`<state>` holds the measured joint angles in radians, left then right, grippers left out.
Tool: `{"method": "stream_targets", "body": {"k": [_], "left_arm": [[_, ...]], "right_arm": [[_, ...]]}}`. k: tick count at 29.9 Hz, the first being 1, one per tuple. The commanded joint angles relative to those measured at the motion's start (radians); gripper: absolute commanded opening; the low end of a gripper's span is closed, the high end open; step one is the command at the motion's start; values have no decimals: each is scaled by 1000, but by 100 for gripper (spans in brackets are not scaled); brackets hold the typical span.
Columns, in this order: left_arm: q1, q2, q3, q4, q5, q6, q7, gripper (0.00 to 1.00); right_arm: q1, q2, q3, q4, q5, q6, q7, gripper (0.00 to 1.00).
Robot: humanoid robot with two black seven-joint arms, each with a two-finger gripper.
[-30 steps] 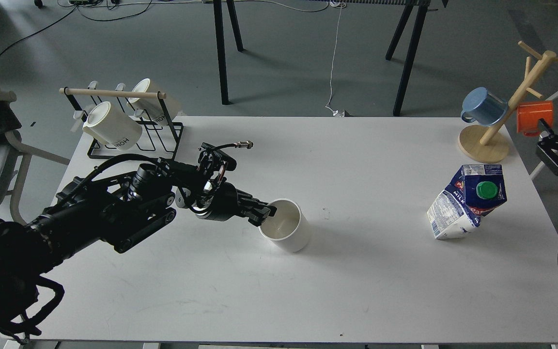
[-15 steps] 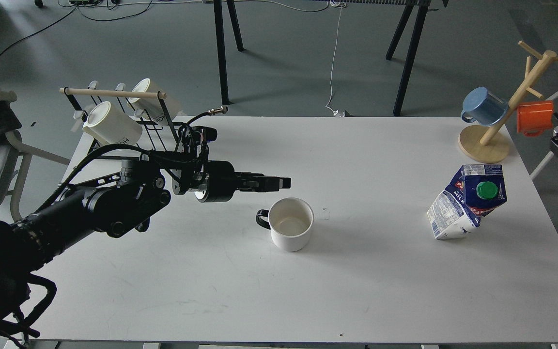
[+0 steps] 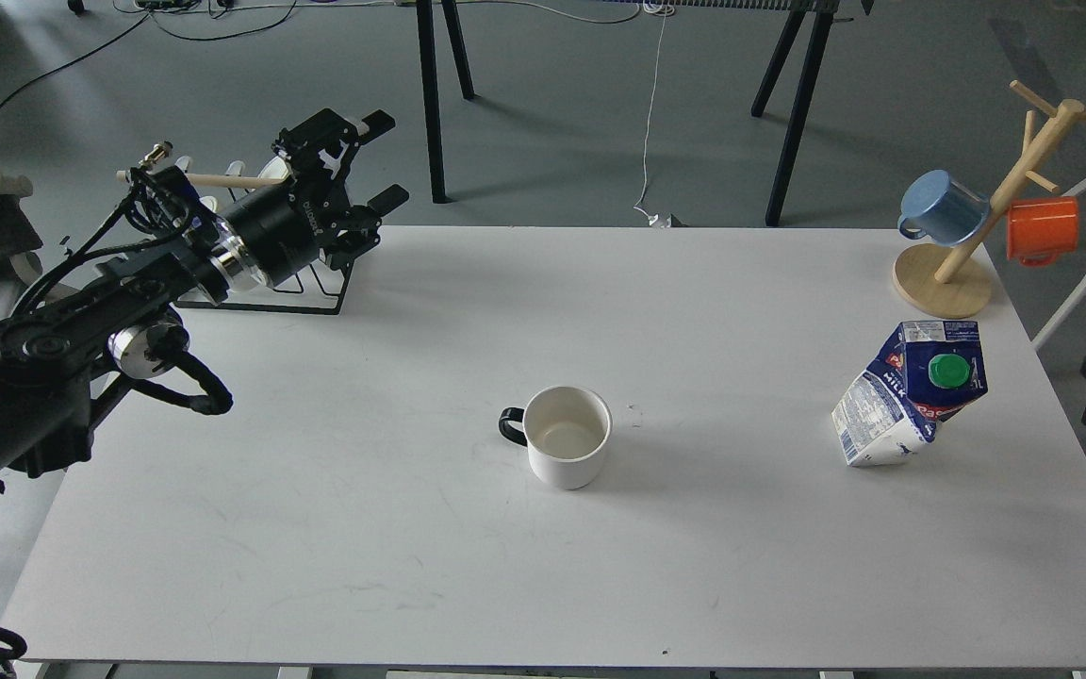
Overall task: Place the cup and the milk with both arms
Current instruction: 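Release the mug and lift the left gripper back toward the rack, then move the right gripper in and grasp the milk carton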
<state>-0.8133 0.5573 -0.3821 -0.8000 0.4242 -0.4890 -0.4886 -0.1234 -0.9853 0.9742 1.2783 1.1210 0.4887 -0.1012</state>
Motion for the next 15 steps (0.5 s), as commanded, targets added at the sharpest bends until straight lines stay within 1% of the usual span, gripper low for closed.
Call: {"method": "stream_targets", "body": {"k": [1,6,9,12,15], "left_arm": [[2,41,6,-10,-7,0,0,94],[5,41,12,-10,5,0,0,94],[6,27,12,-10,39,0,0,94],[8,21,12,-10,77,0,0,94],[8,12,12,-11,85,0,0,94]], "right_arm": [[-57,22,-5,16,3,0,0,99],[-76,60,-20,13,-9,0,-2,99],[-59,92,-57,-10,-65,0,0,99],[-33,178,-95,-75,-153,0,-2,99],[-13,235,-117,-106,-217,0,-2,99]]}}
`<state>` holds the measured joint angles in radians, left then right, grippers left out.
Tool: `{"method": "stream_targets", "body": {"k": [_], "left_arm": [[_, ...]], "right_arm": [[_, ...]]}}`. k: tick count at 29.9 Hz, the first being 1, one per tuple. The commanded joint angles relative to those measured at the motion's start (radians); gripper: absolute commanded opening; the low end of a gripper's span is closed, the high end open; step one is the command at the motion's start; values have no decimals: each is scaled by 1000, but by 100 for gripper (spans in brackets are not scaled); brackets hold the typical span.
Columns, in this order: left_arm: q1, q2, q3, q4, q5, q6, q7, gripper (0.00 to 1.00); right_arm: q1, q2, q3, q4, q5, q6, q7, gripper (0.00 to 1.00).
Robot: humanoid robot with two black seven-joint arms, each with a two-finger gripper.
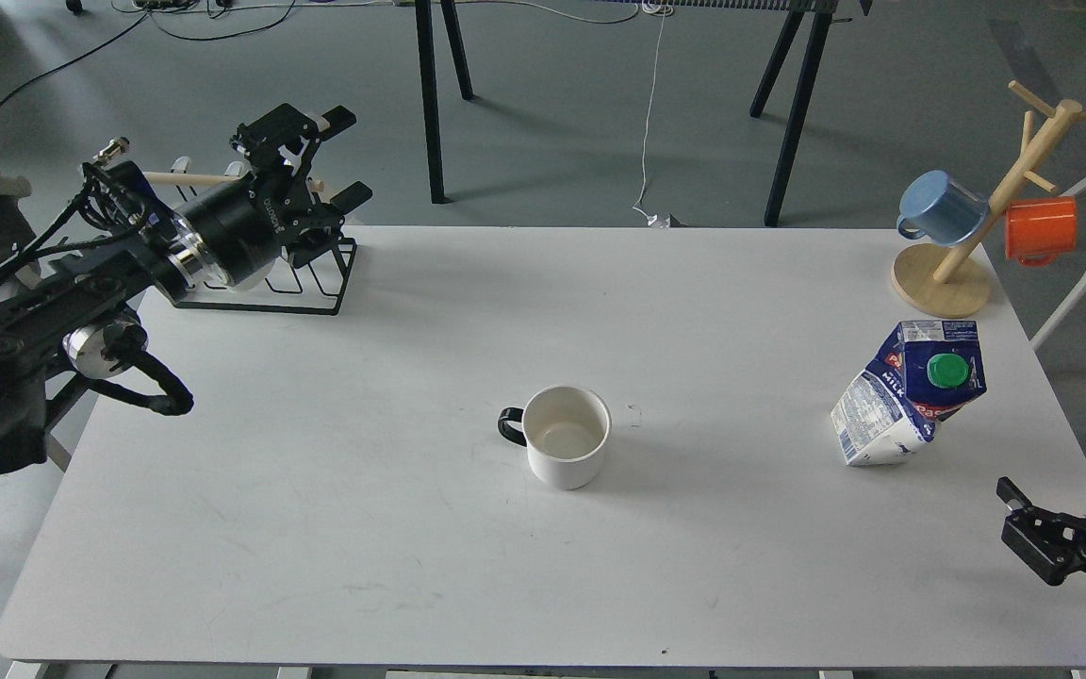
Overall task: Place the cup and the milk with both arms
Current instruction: 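Move the right gripper in and grasp the milk carton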
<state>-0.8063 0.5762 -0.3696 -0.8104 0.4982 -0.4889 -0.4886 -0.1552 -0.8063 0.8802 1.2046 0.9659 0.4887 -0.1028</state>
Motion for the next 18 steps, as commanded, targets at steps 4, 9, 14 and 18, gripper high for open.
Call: {"method": "stream_targets", "body": {"k": [4,9,14,18], "left_arm": [[7,-2,0,0,14,0,0,94],[19,-2,0,0,16,0,0,94],[24,-7,0,0,16,0,0,94],[30,-7,-2,2,16,0,0,95]], "right_arm": [[19,85,-32,-33,-81,0,0,99],[35,93,-29,-30,-84,0,0,99],[85,111,-30,-36,-111,0,0,99],[120,147,-30,-56,-153,0,0,99]]}}
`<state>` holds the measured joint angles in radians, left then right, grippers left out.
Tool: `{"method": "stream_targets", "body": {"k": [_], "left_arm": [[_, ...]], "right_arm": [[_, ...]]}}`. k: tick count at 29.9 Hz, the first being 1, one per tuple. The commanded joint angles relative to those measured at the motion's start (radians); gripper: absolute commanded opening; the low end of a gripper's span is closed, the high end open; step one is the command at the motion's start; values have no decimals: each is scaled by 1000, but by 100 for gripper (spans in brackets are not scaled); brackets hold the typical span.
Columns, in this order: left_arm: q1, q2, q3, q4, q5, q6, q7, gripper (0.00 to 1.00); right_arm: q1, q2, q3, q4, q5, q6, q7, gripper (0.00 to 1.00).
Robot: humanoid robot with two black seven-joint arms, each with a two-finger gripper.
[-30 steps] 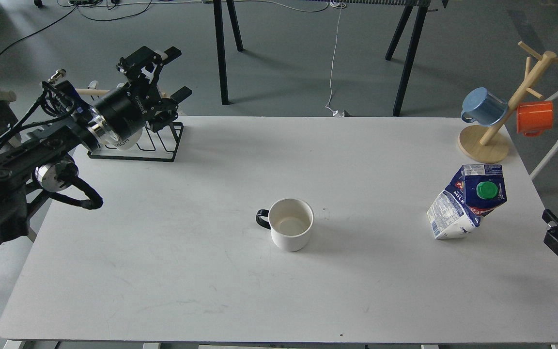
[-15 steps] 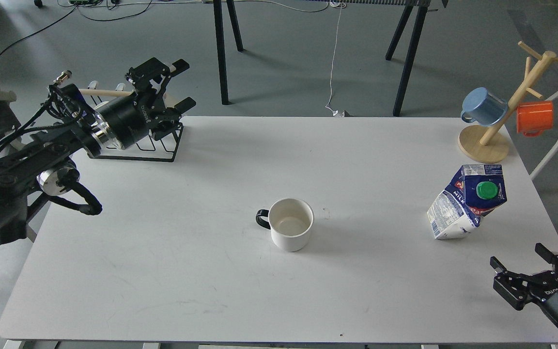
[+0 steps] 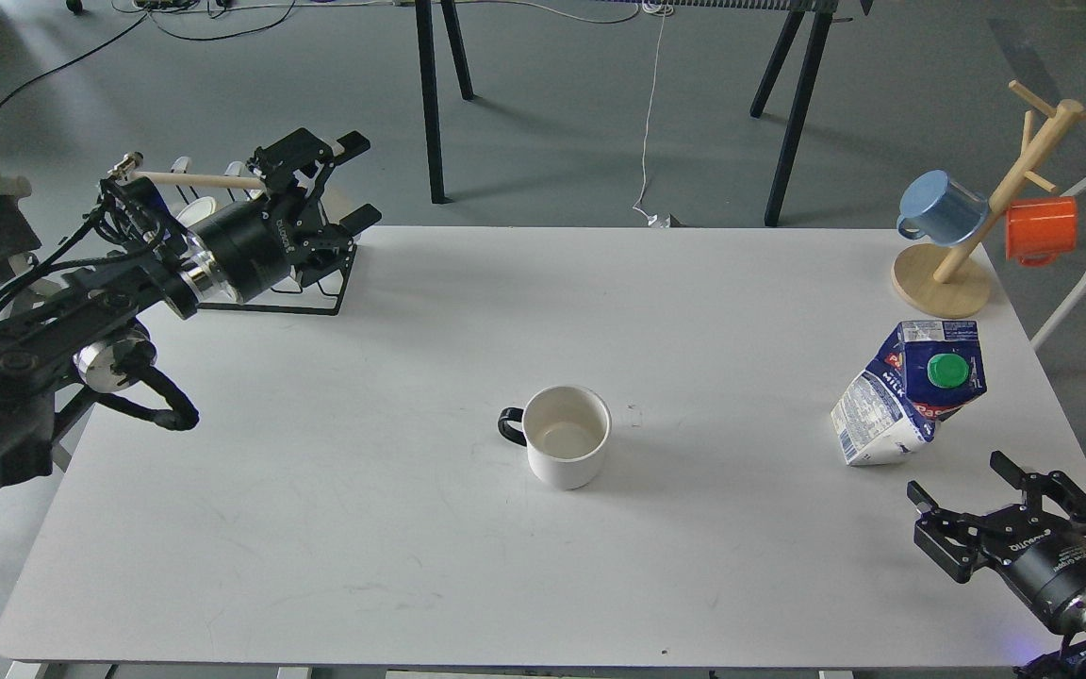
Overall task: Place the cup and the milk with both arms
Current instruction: 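Move the right gripper in and grasp the milk carton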
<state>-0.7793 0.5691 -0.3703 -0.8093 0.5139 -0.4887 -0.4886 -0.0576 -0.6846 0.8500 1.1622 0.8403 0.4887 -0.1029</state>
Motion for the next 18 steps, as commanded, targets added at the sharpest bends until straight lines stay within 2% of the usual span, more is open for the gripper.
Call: {"method": "stream_targets", "body": {"k": [1,18], "left_arm": [[3,0,-1,1,0,0,0,95],[8,-2,1,9,2,0,0,95]], "right_arm": [[27,37,0,-15,-35,0,0,99],[117,76,17,-56,-38,0,0,99]]}}
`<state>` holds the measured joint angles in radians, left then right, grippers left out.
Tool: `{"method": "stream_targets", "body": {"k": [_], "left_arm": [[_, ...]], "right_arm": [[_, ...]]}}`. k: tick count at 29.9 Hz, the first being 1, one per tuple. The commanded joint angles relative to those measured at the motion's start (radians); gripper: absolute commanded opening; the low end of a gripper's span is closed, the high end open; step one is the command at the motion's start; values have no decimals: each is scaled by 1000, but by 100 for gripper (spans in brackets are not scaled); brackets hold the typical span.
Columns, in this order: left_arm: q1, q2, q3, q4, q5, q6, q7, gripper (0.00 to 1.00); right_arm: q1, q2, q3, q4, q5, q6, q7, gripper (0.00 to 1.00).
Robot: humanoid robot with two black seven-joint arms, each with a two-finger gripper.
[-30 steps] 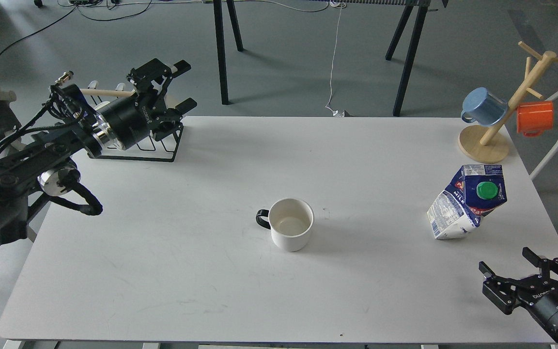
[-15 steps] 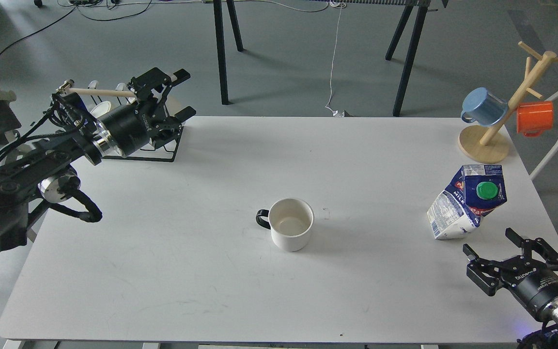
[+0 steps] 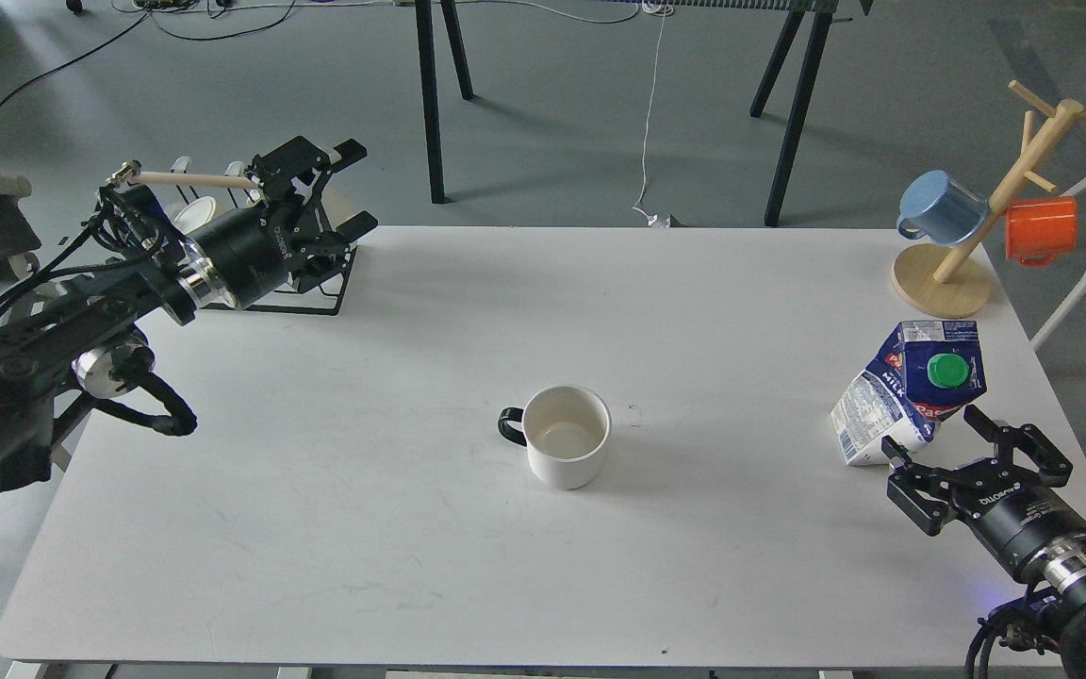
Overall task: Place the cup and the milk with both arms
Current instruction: 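Move the right gripper in and grasp the milk carton, then carry the milk carton with the right gripper beside the white mug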
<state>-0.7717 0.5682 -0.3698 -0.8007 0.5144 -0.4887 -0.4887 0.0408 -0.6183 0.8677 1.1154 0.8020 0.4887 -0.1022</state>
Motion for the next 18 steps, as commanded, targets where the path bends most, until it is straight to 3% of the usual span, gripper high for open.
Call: {"method": "stream_targets", "body": {"k": [1,9,13,15,18], "left_arm": [[0,-1,0,1,1,0,0,95],[11,-1,2,3,1,0,0,96],[20,1,0,5,1,0,0,96],[20,1,0,5,1,0,0,96],[22,-1,2,11,1,0,0,97]], "right_arm": [[27,15,-1,-12,-1,0,-1,99],[65,84,-13,-55,-4,0,1,99],[65,103,-15,-66,-4,0,1,94],[62,106,-13,-65,-4,0,1,81],[62,106,-12,-60,-6,0,1,48]]}}
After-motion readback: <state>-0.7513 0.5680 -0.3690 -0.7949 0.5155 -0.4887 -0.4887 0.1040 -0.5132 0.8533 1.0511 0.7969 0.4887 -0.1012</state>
